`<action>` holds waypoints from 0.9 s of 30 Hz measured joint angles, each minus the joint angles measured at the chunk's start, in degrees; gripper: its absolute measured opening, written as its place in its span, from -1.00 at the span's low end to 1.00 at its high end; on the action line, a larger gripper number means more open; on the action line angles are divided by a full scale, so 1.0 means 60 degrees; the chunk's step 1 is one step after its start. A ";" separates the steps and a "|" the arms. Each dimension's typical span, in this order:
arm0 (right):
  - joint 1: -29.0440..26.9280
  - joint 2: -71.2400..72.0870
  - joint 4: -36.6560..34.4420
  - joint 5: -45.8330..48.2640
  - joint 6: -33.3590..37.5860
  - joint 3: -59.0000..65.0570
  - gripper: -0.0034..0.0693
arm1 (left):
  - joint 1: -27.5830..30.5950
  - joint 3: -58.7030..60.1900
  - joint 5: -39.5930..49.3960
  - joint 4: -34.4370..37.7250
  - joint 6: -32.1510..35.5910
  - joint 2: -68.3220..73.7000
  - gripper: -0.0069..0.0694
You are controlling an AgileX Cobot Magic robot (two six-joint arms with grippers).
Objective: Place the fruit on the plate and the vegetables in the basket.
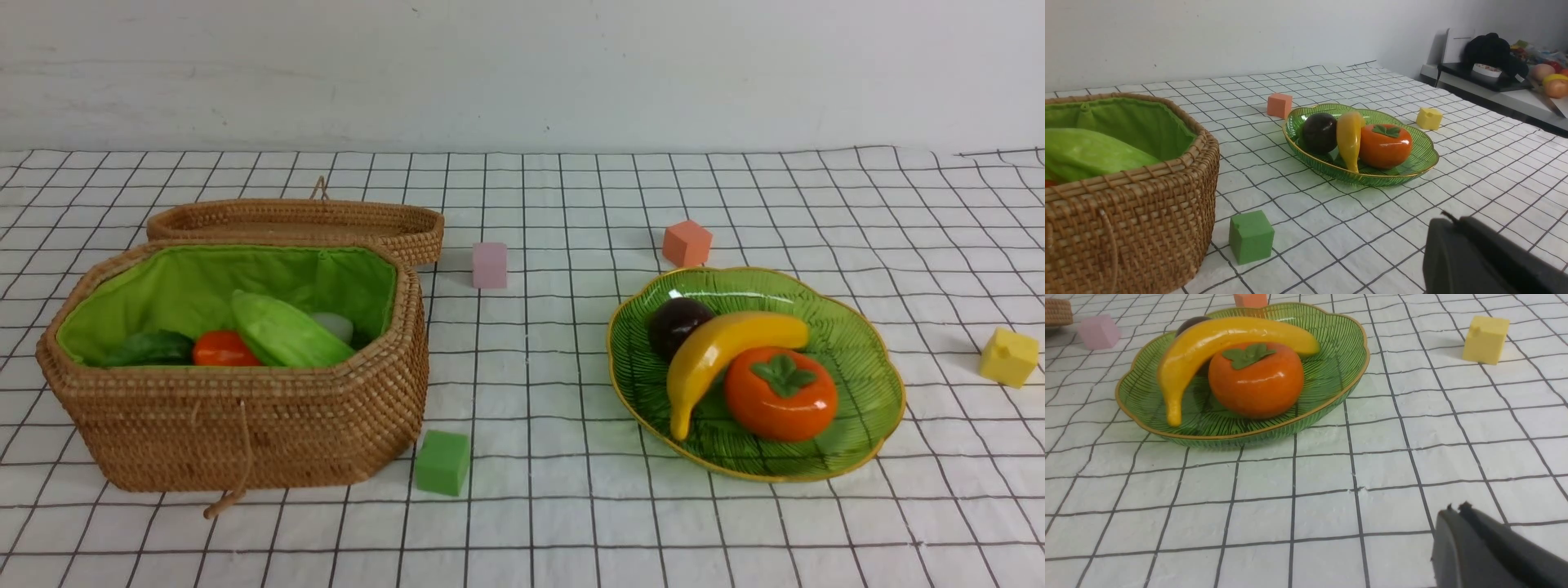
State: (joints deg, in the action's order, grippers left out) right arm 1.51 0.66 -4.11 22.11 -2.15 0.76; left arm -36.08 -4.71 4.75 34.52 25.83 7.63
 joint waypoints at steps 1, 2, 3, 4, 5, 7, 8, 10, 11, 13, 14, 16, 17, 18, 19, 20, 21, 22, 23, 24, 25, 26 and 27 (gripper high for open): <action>0.0000 0.0000 0.0000 0.0000 0.0000 0.0000 -0.91 | 0.0000 0.0000 0.0000 0.0000 0.0000 0.0000 -0.85; 0.0000 0.0000 0.0000 0.0000 0.0000 0.0000 -0.91 | 0.0000 0.0000 0.0000 0.0002 0.0000 0.0000 -0.84; 0.0000 0.0000 0.0000 0.0000 0.0000 0.0000 -0.91 | 0.0000 0.0000 -0.0010 0.0002 0.0000 0.0000 -0.84; 0.0000 0.0000 0.0000 0.0000 0.0000 0.0000 -0.91 | 0.0000 0.0009 -0.0038 0.0002 0.0000 0.0000 -0.84; 0.0000 0.0000 0.0000 0.0000 0.0000 0.0000 -0.91 | 0.0000 0.0011 -0.0107 0.0002 0.0000 0.0000 -0.84; 0.0000 0.0000 0.0000 0.0000 0.0000 0.0007 -0.90 | 0.0032 0.0023 -0.0266 -0.0084 -0.0009 0.0000 -0.84; 0.0000 0.0000 0.0000 0.0000 0.0000 0.0007 -0.90 | 0.0123 0.0023 -0.0319 -0.0207 -0.0045 0.0000 -0.84; 0.0000 0.0000 0.0000 0.0000 0.0000 0.0007 -0.90 | 0.0752 0.0023 -0.0451 -0.0639 -0.0342 -0.0082 -0.85; 0.0000 0.0000 0.0000 0.0000 0.0000 0.0007 -0.90 | 0.1248 0.0034 -0.0462 -0.0911 -0.0594 -0.0188 -0.85; 0.0000 0.0000 0.0000 0.0000 0.0000 0.0007 -0.90 | 0.1931 0.0046 -0.0396 -0.1316 -0.0974 -0.0384 -0.85; 0.0000 0.0000 0.0000 0.0000 0.0000 0.0007 -0.90 | 0.2743 0.0086 -0.0184 -0.1906 -0.1553 -0.0697 -0.85; 0.0000 0.0000 0.0000 0.0000 0.0000 0.0007 -0.89 | 0.3867 0.0264 0.0357 -0.2961 -0.2727 -0.1220 -0.85; 0.0000 0.0000 0.0000 -0.0009 0.0000 0.0007 -0.89 | 0.4238 0.0468 0.0602 -0.3436 -0.3292 -0.1312 -0.85; 0.0000 0.0000 0.0000 -0.0009 0.0000 0.0007 -0.89 | 0.4470 0.0636 0.0752 -0.3796 -0.3737 -0.1356 -0.85; 0.0000 0.0000 0.0000 -0.0009 0.0000 0.0007 -0.89 | 0.4663 0.0829 0.0951 -0.4208 -0.4306 -0.1367 -0.85; 0.0000 0.0003 0.0000 -0.0009 0.0000 0.0007 -0.88 | 0.4747 0.0935 0.1170 -0.4493 -0.4808 -0.1367 -0.85; 0.0000 0.0011 0.0000 -0.0009 0.0000 0.0007 -0.88 | 0.4783 0.1011 0.1693 -0.4845 -0.5322 -0.1367 -0.85; 0.0000 0.0011 0.0000 -0.0009 0.0000 0.0007 -0.88 | 0.4783 0.1010 0.1896 -0.4943 -0.5514 -0.1367 -0.85; 0.0000 0.0015 0.0000 -0.0009 0.0000 0.0007 -0.88 | 0.4783 0.1055 0.2511 -0.5207 -0.6140 -0.1367 -0.85; 0.0000 0.0015 0.0000 -0.0009 0.0000 0.0007 -0.88 | 0.4783 0.1079 0.2696 -0.5286 -0.6391 -0.1367 -0.85; 0.0000 0.0015 0.0000 -0.0009 0.0000 0.0007 -0.88 | 0.4783 0.1080 0.2821 -0.5334 -0.6668 -0.1367 -0.85; 0.0000 0.0015 0.0000 -0.0009 0.0000 0.0007 -0.88 | 0.4783 0.1080 0.2867 -0.5358 -0.6906 -0.1367 -0.85; 0.0000 0.0015 0.0000 -0.0009 0.0000 0.0007 -0.87 | 0.4783 0.1080 0.2876 -0.5379 -0.7100 -0.1367 -0.85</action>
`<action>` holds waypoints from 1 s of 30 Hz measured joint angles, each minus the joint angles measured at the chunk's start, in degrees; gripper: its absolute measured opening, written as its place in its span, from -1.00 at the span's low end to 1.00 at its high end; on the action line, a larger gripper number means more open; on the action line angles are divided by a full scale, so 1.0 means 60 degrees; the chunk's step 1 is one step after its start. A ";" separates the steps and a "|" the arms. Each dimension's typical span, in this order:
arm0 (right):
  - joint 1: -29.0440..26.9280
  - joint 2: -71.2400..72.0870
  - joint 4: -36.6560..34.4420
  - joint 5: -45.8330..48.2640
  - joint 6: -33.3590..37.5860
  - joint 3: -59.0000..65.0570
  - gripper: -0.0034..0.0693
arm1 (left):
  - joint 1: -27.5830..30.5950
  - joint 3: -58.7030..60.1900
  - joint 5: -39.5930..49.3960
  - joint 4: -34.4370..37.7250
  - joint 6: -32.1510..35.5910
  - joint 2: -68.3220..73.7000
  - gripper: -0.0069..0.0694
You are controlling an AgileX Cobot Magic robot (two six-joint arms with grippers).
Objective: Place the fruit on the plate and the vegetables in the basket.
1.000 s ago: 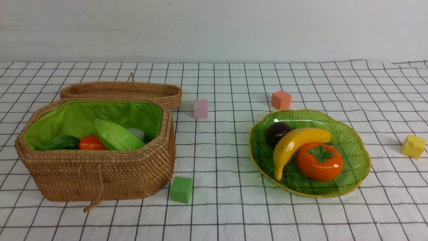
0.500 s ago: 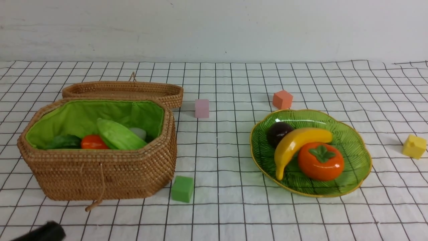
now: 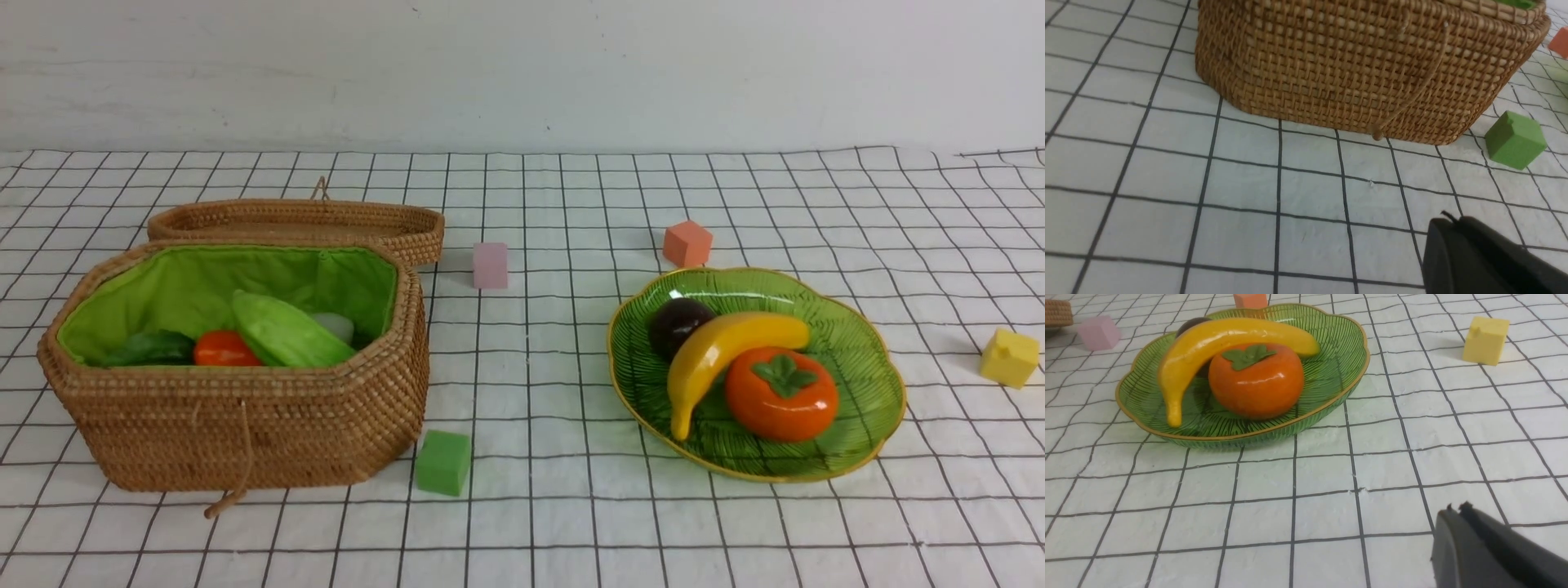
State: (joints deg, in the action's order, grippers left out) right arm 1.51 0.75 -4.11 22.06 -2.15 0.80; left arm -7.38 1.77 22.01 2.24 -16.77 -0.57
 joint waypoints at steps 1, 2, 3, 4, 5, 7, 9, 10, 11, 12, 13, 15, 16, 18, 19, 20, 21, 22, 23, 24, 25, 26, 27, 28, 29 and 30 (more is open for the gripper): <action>0.0000 0.0000 0.0000 0.0000 0.0000 0.0000 -0.87 | 0.0000 0.0000 0.0000 -0.0013 -0.0065 0.0000 -0.85; 0.0000 0.0000 0.0000 0.0000 0.0000 0.0000 -0.87 | 0.0000 0.0000 0.0000 -0.0022 -0.0117 0.0000 -0.85; 0.0000 0.0000 0.0000 0.0000 0.0000 0.0000 -0.87 | 0.0000 0.0000 0.0000 -0.0022 -0.0146 0.0000 -0.85; 0.0000 0.0000 0.0000 0.0000 0.0000 0.0000 -0.86 | 0.0000 0.0000 0.0000 -0.0031 -0.0172 0.0000 -0.85; 0.0000 0.0000 0.0000 0.0000 0.0000 0.0000 -0.86 | 0.0000 0.0000 0.0000 -0.0031 -0.0191 0.0000 -0.85; 0.0000 0.0000 0.0000 0.0000 0.0000 0.0000 -0.86 | 0.0000 0.0000 0.0000 -0.0031 -0.0191 0.0000 -0.85; 0.0000 0.0000 0.0000 -0.0004 0.0000 0.0000 -0.85 | 0.0000 0.0000 0.0000 -0.0042 -0.0197 0.0000 -0.85; 0.0000 0.0000 0.0000 -0.0004 0.0000 0.0000 -0.85 | 0.0000 0.0000 0.0000 -0.0042 -0.0197 0.0000 -0.85; 0.0000 0.0000 0.0000 -0.0004 0.0000 0.0000 -0.84 | 0.0000 0.0000 0.0000 -0.0052 -0.0197 0.0000 -0.85; 0.0000 0.0000 0.0000 -0.0004 0.0000 0.0000 -0.84 | 0.0000 0.0000 0.0000 -0.0051 -0.0197 0.0000 -0.85; 0.0000 0.0000 0.0000 -0.0004 0.0000 0.0000 -0.84 | 0.0000 0.0000 0.0000 -0.0051 -0.0197 0.0000 -0.85; 0.0000 0.0000 0.0000 -0.0004 0.0000 0.0000 -0.83 | 0.0000 0.0000 0.0000 -0.0051 -0.0197 0.0000 -0.85; 0.0000 0.0000 0.0000 -0.0004 0.0000 0.0000 -0.83 | 0.0000 0.0000 0.0000 -0.0051 -0.0197 0.0000 -0.85; 0.0000 0.0000 0.0000 -0.0004 0.0000 0.0000 -0.82 | 0.0000 0.0000 0.0000 -0.0051 -0.0197 0.0000 -0.85; 0.0000 0.0000 0.0000 -0.0004 0.0000 0.0000 -0.82 | 0.0000 0.0000 0.0000 -0.0051 -0.0197 0.0000 -0.85; 0.0000 0.0000 0.0000 -0.0004 0.0000 0.0000 -0.81 | 0.0000 0.0000 0.0000 -0.0051 -0.0197 0.0000 -0.85; 0.0000 0.0000 0.0000 -0.0004 0.0000 0.0000 -0.81 | 0.0000 0.0000 0.0000 -0.0051 -0.0197 0.0000 -0.85; 0.0000 0.0000 0.0000 -0.0004 0.0000 0.0000 -0.81 | 0.0000 0.0000 0.0000 -0.0051 -0.0197 0.0000 -0.85; 0.0000 0.0000 0.0000 -0.0004 0.0000 0.0000 -0.80 | 0.0000 0.0000 0.0000 -0.0051 -0.0197 0.0000 -0.85; 0.0000 0.0000 0.0000 -0.0004 0.0000 0.0000 -0.80 | 0.0000 0.0000 0.0000 -0.0051 -0.0197 0.0000 -0.85; 0.0000 0.0000 0.0000 -0.0004 0.0000 0.0000 -0.80 | 0.0000 0.0000 0.0000 -0.0051 -0.0197 0.0000 -0.85; 0.0000 0.0000 0.0000 -0.0004 0.0000 0.0000 -0.80 | 0.0000 0.0000 0.0000 -0.0051 -0.0197 0.0000 -0.85; 0.0000 0.0000 0.0000 -0.0004 0.0000 0.0000 -0.79 | 0.0000 0.0000 0.0000 -0.0051 -0.0197 0.0000 -0.85; 0.0000 0.0000 0.0000 -0.0004 0.0000 0.0000 -0.79 | 0.0000 0.0000 0.0000 -0.0051 -0.0202 0.0000 -0.85; 0.0000 0.0000 0.0000 -0.0004 0.0000 0.0000 -0.79 | 0.0000 0.0000 0.0000 -0.0051 -0.0202 0.0000 -0.85; 0.0000 0.0000 0.0000 -0.0004 0.0000 0.0000 -0.78 | 0.0000 0.0000 0.0000 -0.0051 -0.0202 0.0000 -0.85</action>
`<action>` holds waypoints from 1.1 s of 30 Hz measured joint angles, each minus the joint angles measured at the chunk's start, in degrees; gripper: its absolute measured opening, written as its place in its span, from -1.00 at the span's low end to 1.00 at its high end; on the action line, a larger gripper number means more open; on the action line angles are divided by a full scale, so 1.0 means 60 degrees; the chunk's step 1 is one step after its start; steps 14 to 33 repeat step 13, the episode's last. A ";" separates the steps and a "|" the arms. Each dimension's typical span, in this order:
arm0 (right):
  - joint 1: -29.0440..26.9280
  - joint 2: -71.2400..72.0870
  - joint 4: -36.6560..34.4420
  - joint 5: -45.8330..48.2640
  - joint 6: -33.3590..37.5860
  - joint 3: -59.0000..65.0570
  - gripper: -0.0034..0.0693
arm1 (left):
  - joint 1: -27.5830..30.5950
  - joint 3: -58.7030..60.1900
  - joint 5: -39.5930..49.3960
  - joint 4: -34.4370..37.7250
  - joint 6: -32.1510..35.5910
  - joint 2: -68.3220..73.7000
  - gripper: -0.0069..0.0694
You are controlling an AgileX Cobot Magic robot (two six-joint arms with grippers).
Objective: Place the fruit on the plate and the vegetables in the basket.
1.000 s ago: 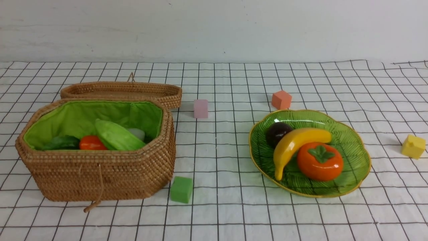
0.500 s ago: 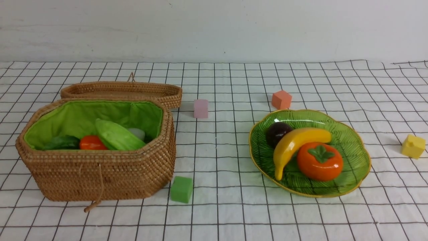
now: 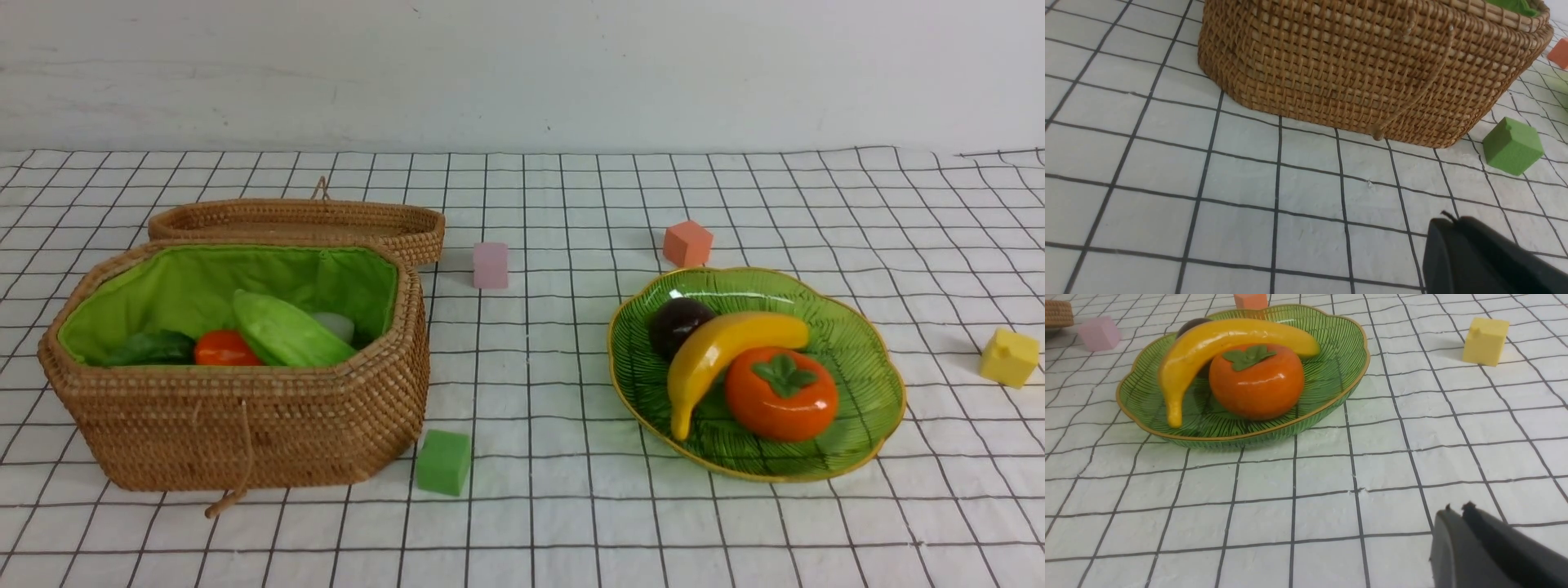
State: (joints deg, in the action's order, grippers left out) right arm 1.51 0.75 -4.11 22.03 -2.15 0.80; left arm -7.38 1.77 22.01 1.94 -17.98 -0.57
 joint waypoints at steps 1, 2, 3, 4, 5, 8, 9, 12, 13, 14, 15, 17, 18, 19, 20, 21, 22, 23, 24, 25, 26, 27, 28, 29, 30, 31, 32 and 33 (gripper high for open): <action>0.0000 0.0000 0.0000 0.0000 0.0000 0.0000 -0.78 | 0.0000 0.0000 0.0000 0.0000 0.0000 0.0000 -0.85; 0.0000 0.0000 0.0000 0.0000 0.0000 0.0000 -0.78 | 0.0000 0.0000 0.0000 0.0000 0.0000 0.0000 -0.85; 0.0000 0.0000 0.0000 0.0000 0.0000 0.0000 -0.77 | 0.0000 0.0000 0.0000 0.0000 0.0000 0.0000 -0.85; 0.0000 0.0000 0.0000 0.0000 0.0000 0.0000 -0.77 | 0.0000 0.0000 0.0000 0.0000 -0.0007 0.0000 -0.85; 0.0000 0.0000 0.0000 0.0000 0.0000 0.0000 -0.77 | 0.0000 0.0000 0.0000 0.0000 -0.0007 0.0000 -0.85; 0.0000 0.0000 0.0000 0.0000 0.0000 0.0000 -0.76 | 0.0000 0.0000 0.0000 0.0000 -0.0011 0.0000 -0.85; 0.0000 0.0000 0.0000 0.0000 0.0000 0.0000 -0.75 | 0.0000 0.0000 0.0000 0.0000 -0.0011 0.0000 -0.85; 0.0000 0.0000 0.0000 0.0000 0.0000 0.0000 -0.75 | 0.0000 0.0000 0.0000 0.0000 -0.0018 0.0000 -0.85; 0.0000 0.0000 0.0000 0.0000 0.0000 0.0000 -0.74 | 0.0000 0.0000 0.0000 0.0000 -0.0018 0.0000 -0.84; 0.0000 0.0000 0.0000 0.0000 0.0000 0.0000 -0.74 | 0.0000 0.0000 0.0000 0.0000 -0.0018 0.0000 -0.84; 0.0000 0.0000 0.0000 0.0000 0.0000 0.0000 -0.74 | 0.0000 0.0000 0.0000 0.0000 -0.0018 0.0000 -0.84; 0.0000 0.0000 0.0000 0.0000 0.0000 0.0000 -0.74 | 0.0000 0.0000 0.0000 0.0000 -0.0018 0.0000 -0.84; 0.0000 0.0000 0.0000 0.0000 0.0000 0.0000 -0.74 | 0.0000 0.0000 0.0000 0.0000 -0.0018 0.0000 -0.84; 0.0000 0.0000 0.0000 0.0000 0.0000 0.0000 -0.74 | 0.0000 0.0000 0.0000 0.0000 -0.0018 0.0000 -0.84; 0.0000 0.0000 0.0000 0.0000 0.0000 0.0000 -0.74 | 0.0000 0.0000 0.0000 0.0000 -0.0018 0.0000 -0.84; 0.0000 0.0000 0.0000 0.0000 0.0000 0.0000 -0.74 | 0.0000 0.0000 0.0000 0.0000 -0.0018 0.0000 -0.84; 0.0000 0.0000 0.0000 0.0000 0.0000 0.0000 -0.74 | 0.0000 0.0000 0.0000 0.0000 -0.0018 0.0000 -0.84; 0.0000 0.0000 0.0000 0.0000 0.0000 0.0000 -0.74 | 0.0000 0.0000 0.0000 0.0000 -0.0018 0.0000 -0.84; 0.0000 0.0000 0.0000 0.0000 0.0000 0.0000 -0.74 | 0.0000 0.0000 0.0000 0.0000 -0.0018 0.0000 -0.84; 0.0000 0.0000 0.0000 0.0000 0.0000 0.0000 -0.74 | 0.0000 0.0000 0.0000 0.0000 -0.0018 0.0000 -0.84; 0.0000 0.0000 0.0000 0.0000 0.0000 0.0000 -0.74 | 0.0000 0.0000 0.0000 0.0000 -0.0018 0.0000 -0.84; 0.0000 0.0000 0.0000 0.0000 0.0000 0.0000 -0.74 | 0.0000 0.0000 0.0000 0.0000 -0.0018 0.0000 -0.84; 0.0000 0.0000 0.0000 0.0000 0.0000 0.0000 -0.74 | 0.0000 0.0000 0.0000 0.0000 -0.0018 0.0000 -0.84; 0.0000 0.0000 0.0000 0.0000 0.0000 0.0000 -0.74 | 0.0000 0.0000 0.0000 0.0000 -0.0018 0.0000 -0.84; 0.0000 0.0000 0.0000 0.0000 0.0000 0.0000 -0.74 | 0.0000 0.0000 0.0000 0.0000 -0.0018 0.0000 -0.84; 0.0000 0.0000 0.0000 0.0000 0.0000 0.0000 -0.74 | 0.0000 0.0000 0.0000 0.0000 -0.0018 0.0000 -0.84; 0.0000 0.0000 0.0000 0.0000 0.0000 0.0000 -0.74 | 0.0000 0.0000 0.0000 0.0000 -0.0018 0.0000 -0.84; 0.0000 0.0000 0.0000 0.0000 0.0000 0.0000 -0.74 | 0.0000 0.0000 0.0000 0.0000 -0.0018 0.0000 -0.84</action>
